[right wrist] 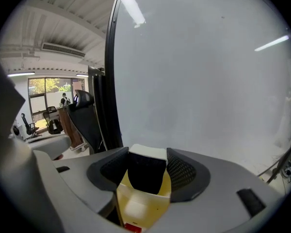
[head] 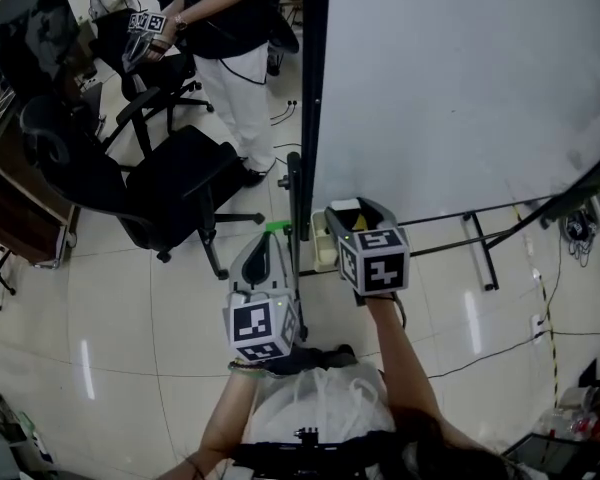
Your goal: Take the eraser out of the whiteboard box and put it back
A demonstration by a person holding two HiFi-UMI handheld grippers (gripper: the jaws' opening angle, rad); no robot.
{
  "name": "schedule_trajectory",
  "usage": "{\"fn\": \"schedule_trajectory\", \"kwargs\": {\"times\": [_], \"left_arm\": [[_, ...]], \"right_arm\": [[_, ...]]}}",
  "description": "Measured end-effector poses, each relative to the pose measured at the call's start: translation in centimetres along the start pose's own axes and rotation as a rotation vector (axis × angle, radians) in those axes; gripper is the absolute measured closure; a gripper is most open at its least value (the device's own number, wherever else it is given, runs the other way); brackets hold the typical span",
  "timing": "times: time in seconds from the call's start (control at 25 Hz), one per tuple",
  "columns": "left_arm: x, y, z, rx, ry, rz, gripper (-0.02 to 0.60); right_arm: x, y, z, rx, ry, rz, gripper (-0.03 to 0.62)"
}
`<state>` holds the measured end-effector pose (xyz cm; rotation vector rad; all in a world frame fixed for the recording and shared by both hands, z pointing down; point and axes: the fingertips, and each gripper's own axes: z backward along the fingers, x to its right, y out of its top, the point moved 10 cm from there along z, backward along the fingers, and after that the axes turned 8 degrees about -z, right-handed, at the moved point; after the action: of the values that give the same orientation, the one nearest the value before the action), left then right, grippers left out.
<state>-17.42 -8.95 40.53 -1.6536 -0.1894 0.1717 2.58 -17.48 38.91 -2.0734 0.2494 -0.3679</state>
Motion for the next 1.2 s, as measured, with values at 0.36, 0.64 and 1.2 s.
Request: {"fn": "schedule_trajectory", "kwargs": {"times": [0.36, 0.64, 1.2], "left_arm": [[1.9, 0.2, 1.0, 0.117, -0.027, 0.037, 0.578], [4.1, 0.9, 2.0, 0.152, -0.049, 0.197, 0.578], [7.4, 1.9, 3.3, 0.180, 0.033, 0.018, 0.578]], "right_arm": [[0.4, 1.1, 7.0, 0.134, 0.064, 0.004, 0.344], [1.2, -0.9, 10.5, 0.157, 0.120, 0.043, 0.345], [2.5, -0.7, 11.0, 0.169, 0.188, 0.069, 0.345]]}}
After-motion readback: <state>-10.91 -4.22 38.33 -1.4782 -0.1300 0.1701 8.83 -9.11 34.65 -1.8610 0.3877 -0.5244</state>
